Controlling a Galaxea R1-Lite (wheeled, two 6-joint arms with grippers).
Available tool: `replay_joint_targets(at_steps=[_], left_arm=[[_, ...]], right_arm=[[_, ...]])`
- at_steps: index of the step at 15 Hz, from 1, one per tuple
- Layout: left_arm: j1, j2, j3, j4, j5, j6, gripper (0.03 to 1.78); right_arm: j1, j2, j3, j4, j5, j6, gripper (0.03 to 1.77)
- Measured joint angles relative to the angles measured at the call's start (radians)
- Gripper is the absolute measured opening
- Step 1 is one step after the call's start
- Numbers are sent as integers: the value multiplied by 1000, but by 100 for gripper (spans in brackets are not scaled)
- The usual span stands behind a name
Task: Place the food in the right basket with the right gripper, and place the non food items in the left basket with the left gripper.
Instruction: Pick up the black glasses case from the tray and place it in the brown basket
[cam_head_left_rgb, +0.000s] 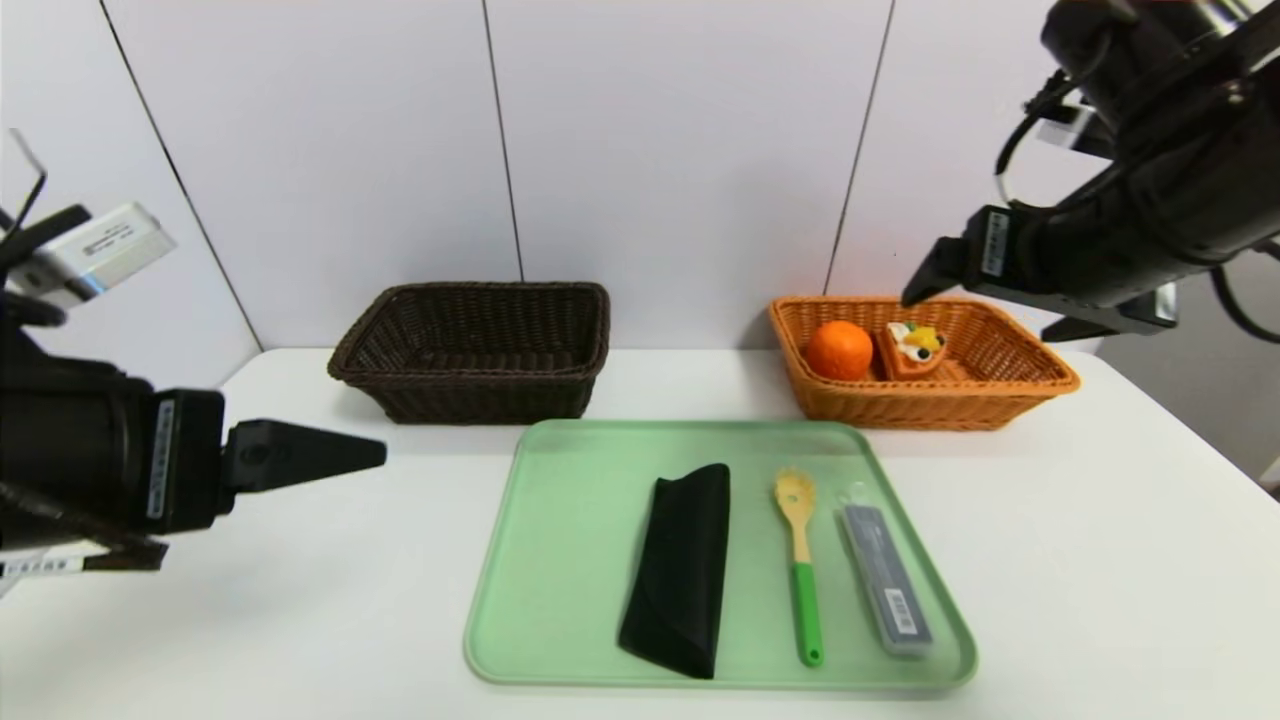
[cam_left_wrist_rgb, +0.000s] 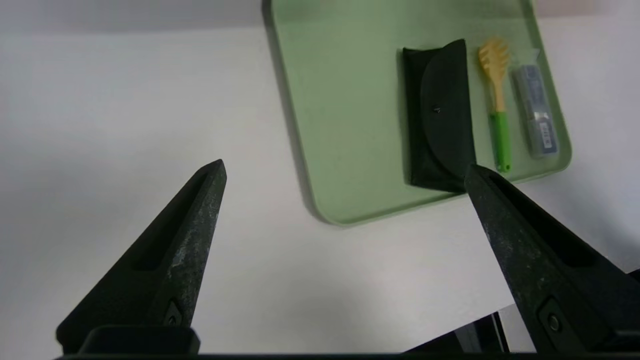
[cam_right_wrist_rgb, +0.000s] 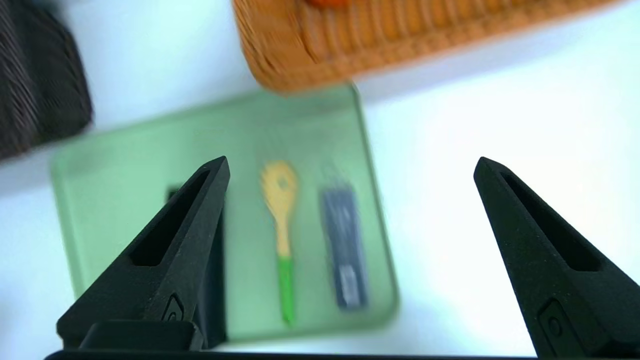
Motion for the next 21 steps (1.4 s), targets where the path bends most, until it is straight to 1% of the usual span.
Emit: replay_joint_targets(at_steps=[2,3,5,6,8,9,10,11,14,17,18,21], left_arm=[[-58,96,-118,46,6,-4,169],[-99,148,-165,65,16,-10,169],[-189,249,-246,79,62,-25,169],[-228,297,-281,83,88,-43,169],[-299,395,-354,87,152,-91,169],[-328,443,-388,89,189,-108,169],[-353,489,-419,93,223,-117,169],[-372,535,-457,109,244,-119,169],[-397,666,-605,225,253,-120,169],[-419,796,-771,359,256,-125,169],[-431,832,-799,388,256,-126,169],[-456,911,-827,382,256,-125,169]], right_arm=[[7,-91,44,86,-4,-23,169],[7,-140,71,95,-5,-60,169],[1,-246,149,86,2,-192,169],[-1,-297,193,67,20,-272,169],[-24,-391,296,-1,89,-439,169],[-37,-424,343,-34,113,-494,169],[-47,-459,390,-54,122,-518,169],[-58,-485,433,-61,125,-523,169],[-94,-551,580,-120,131,-527,169],[-128,-596,714,-273,135,-528,169],[-137,-606,741,-307,135,-528,170],[-151,-621,782,-317,135,-525,170]])
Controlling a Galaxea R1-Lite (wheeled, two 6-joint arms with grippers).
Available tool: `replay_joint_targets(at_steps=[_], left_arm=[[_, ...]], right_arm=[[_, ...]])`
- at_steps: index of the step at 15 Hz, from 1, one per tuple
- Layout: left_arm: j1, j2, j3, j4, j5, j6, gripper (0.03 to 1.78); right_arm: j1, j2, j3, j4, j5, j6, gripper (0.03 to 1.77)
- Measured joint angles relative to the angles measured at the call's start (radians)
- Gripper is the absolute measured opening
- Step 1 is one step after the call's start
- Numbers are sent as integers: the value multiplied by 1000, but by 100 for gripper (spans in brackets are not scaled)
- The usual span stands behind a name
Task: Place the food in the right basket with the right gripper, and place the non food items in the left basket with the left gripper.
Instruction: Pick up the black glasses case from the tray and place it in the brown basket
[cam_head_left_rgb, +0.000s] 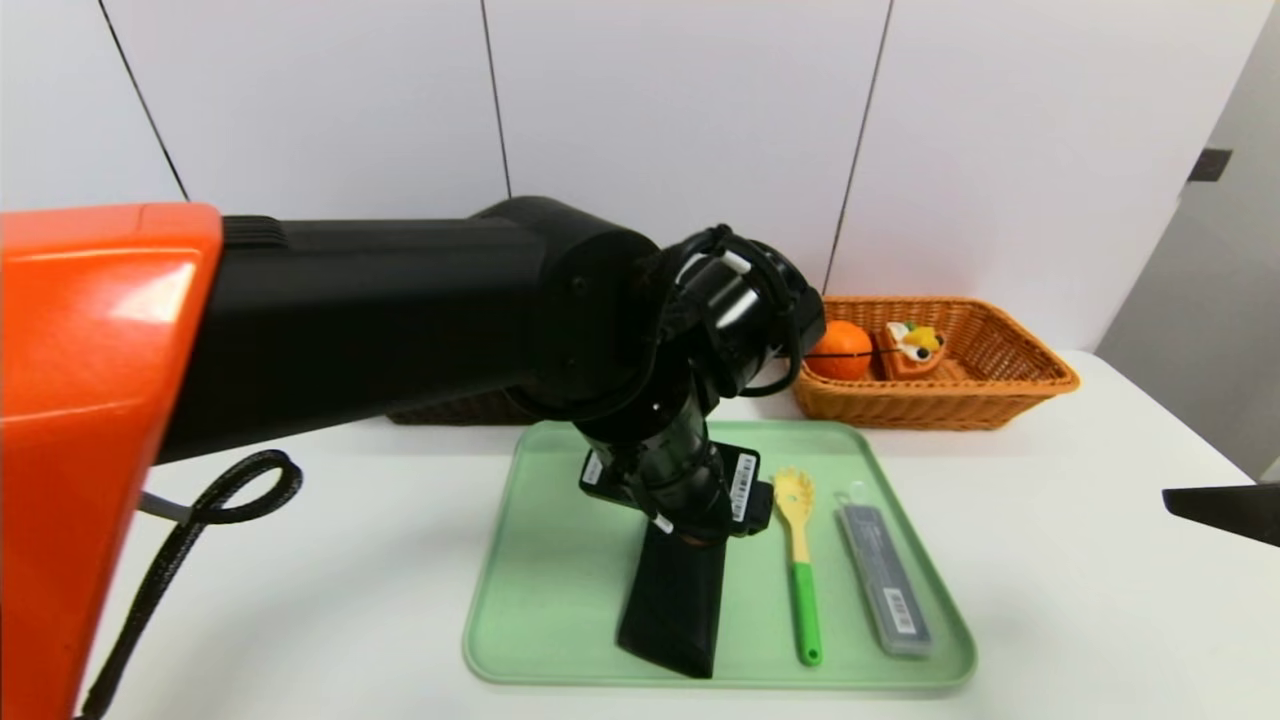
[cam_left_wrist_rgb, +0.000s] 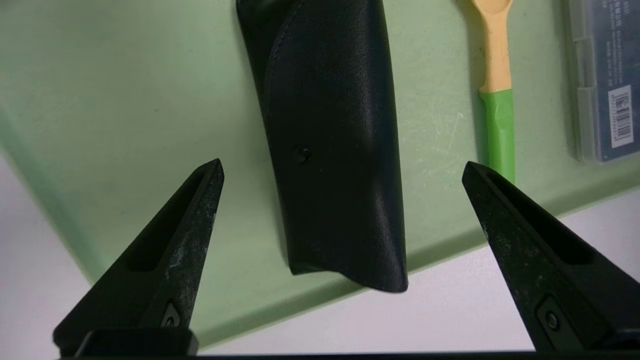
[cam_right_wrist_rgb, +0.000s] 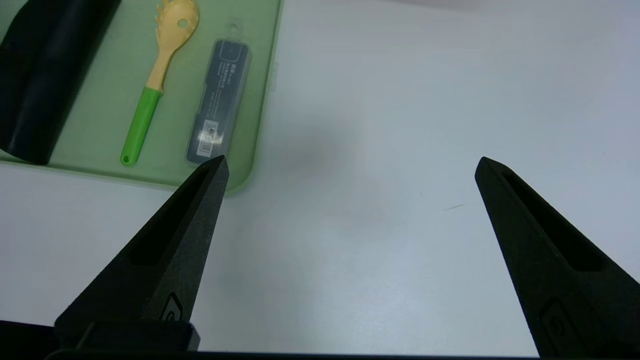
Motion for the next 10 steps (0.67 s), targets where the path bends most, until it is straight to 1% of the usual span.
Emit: replay_joint_targets(at_steps=[4,10], left_arm=[[-8,51,-4,-11,3,7,169],[-8,84,-5,-9,7,12,169]], right_arm=[[-3,-18,39,0,4,0,170],[-3,-41,66,-1,10,0,170]])
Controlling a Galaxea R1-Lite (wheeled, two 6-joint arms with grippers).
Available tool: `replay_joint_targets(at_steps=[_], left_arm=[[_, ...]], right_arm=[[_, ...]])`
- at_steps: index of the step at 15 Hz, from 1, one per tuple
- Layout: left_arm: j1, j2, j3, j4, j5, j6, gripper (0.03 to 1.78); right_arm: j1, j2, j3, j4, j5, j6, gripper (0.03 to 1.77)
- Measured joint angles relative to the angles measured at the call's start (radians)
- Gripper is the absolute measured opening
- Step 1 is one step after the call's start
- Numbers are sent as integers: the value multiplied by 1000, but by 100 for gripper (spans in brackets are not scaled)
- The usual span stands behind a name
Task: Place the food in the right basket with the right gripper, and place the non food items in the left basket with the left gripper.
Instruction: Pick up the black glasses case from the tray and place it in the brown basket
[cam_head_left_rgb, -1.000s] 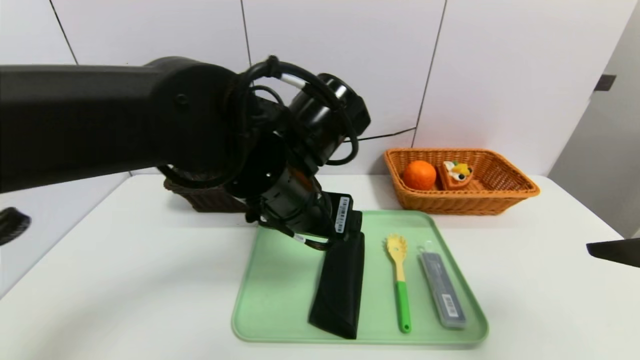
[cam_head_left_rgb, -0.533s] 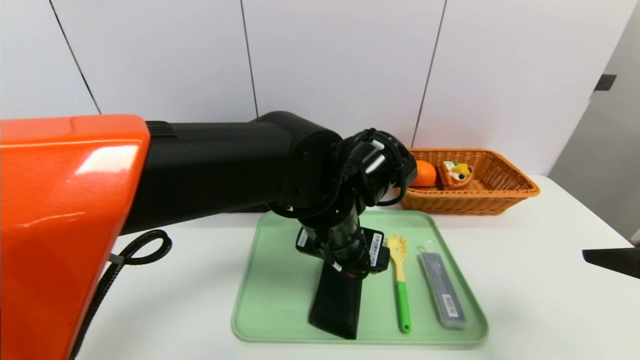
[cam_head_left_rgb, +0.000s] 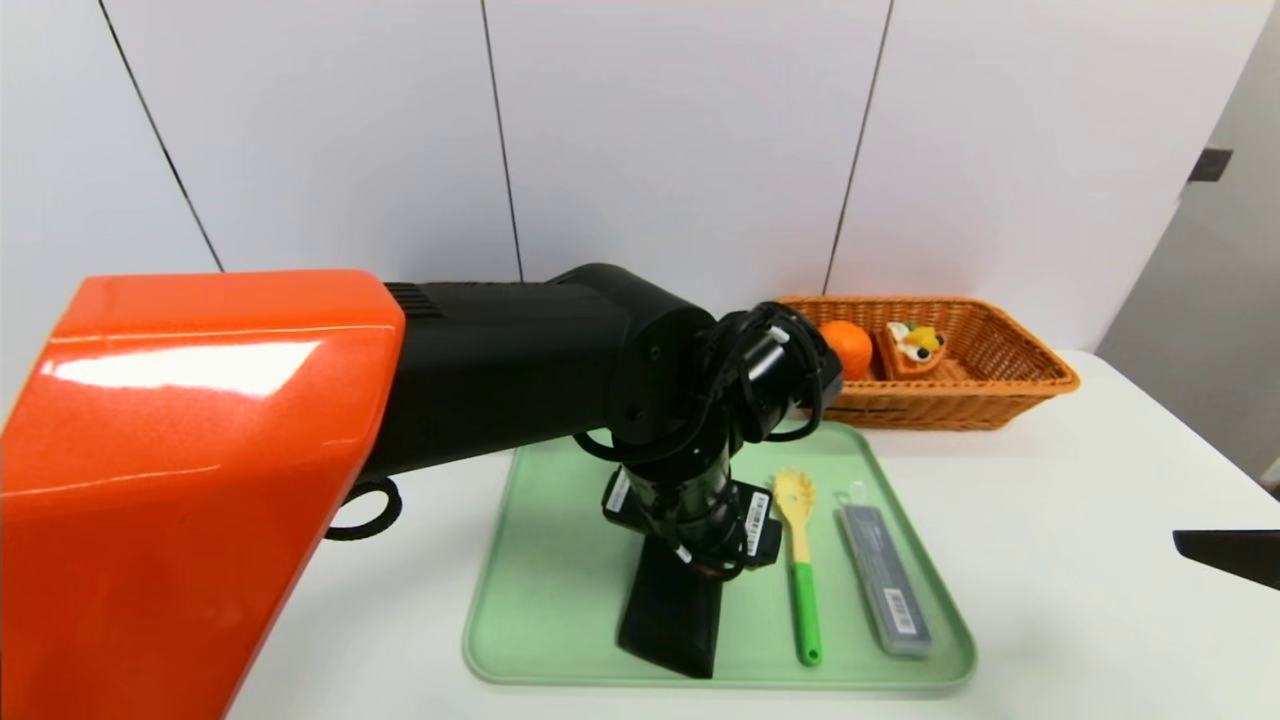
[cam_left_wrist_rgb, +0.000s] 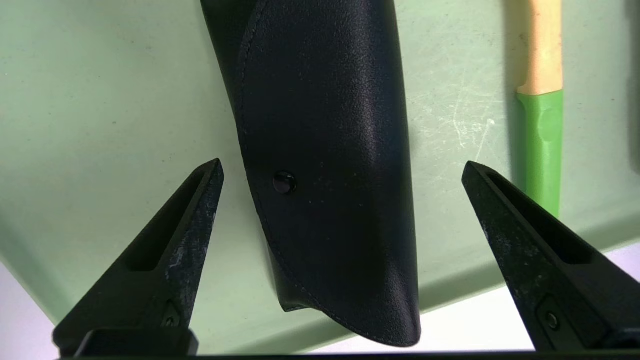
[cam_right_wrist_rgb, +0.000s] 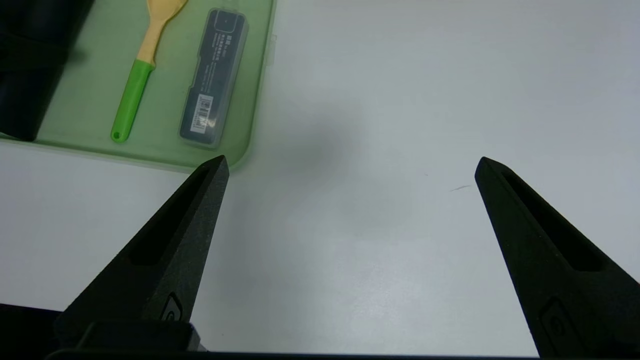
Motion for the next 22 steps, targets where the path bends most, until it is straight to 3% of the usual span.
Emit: replay_joint_targets(at_steps=[10,15,18,22], left_arm=[[0,36,1,2,18,0,169],[0,52,0,0,32,0,99],[0,50,0,3,33,0,73],[0,23,0,7,30,3,55]], right_arm=[[0,-36,32,-1,6,-2,170],[1,-43,36,-1,6,-6,170],[3,-44,36,-2,6,-8,170],[3,-45,35,-2,6,-9,170]])
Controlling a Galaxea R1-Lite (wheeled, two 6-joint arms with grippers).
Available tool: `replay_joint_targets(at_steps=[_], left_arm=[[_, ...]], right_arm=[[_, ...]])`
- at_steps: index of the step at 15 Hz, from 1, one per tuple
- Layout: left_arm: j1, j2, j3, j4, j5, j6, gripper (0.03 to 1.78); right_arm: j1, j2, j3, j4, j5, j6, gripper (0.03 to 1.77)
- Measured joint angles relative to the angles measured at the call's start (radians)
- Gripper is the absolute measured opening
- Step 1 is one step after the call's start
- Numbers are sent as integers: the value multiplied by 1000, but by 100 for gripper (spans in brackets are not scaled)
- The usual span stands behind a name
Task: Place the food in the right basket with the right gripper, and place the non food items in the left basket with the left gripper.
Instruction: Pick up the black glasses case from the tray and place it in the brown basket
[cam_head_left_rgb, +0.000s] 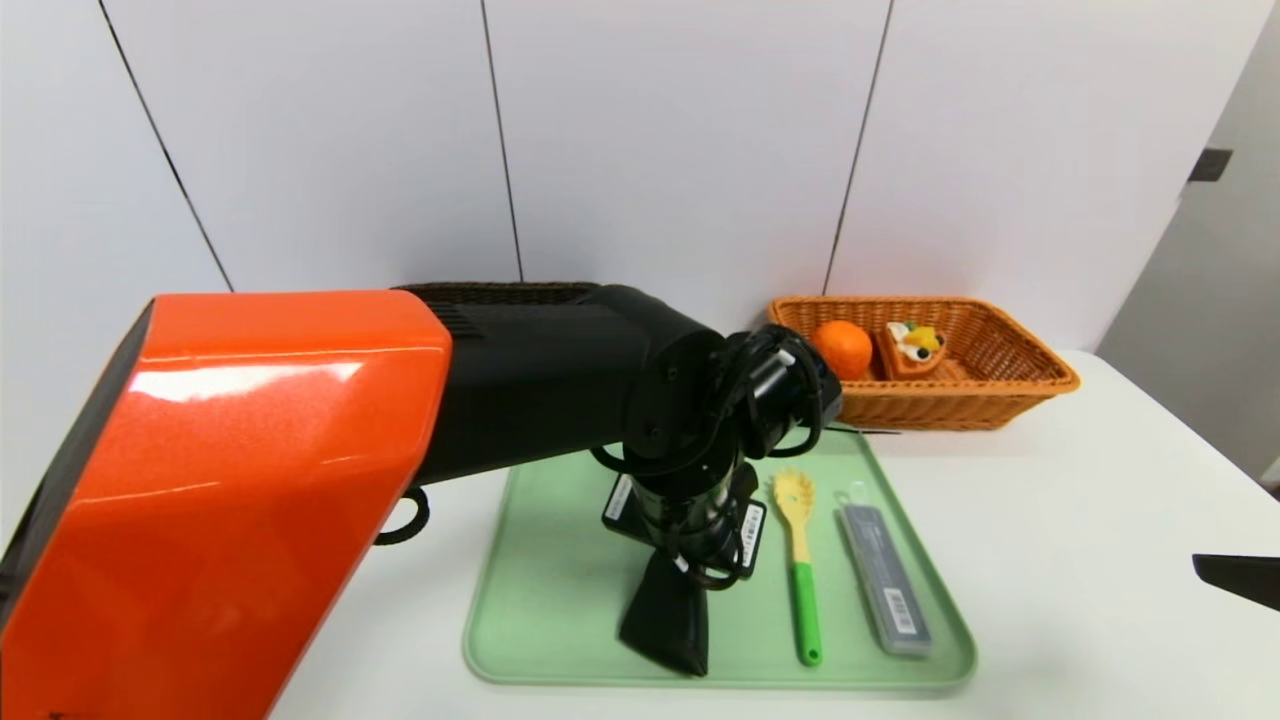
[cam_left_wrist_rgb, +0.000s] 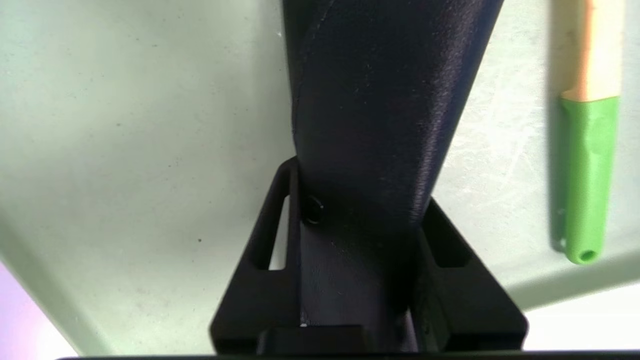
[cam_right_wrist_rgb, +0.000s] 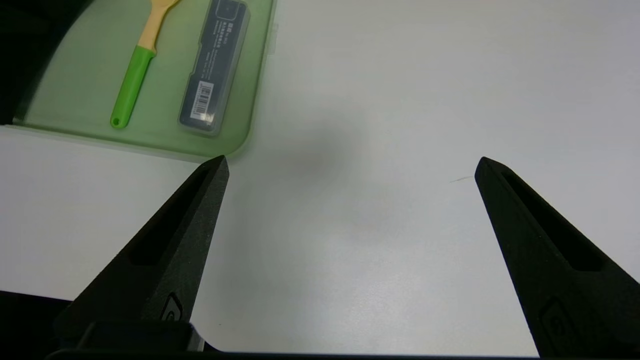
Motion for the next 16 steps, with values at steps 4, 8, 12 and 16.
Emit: replay_joint_targets(at_steps=[4,8,12,16], left_arm=[[4,-64,0,-8,-4,-1,48],[16,-179,0,-24,-7,-2,45],[101,-326,0,-43,-10,-3,45],[262,-448,0,-77,-11,48,42]], right_arm=[[0,-6,0,1,-1,2,170],[0,-4,3,0,-1,1,171],[-1,3,2,0,-1,3,171],[-2,14,0,-1,0,10,171]])
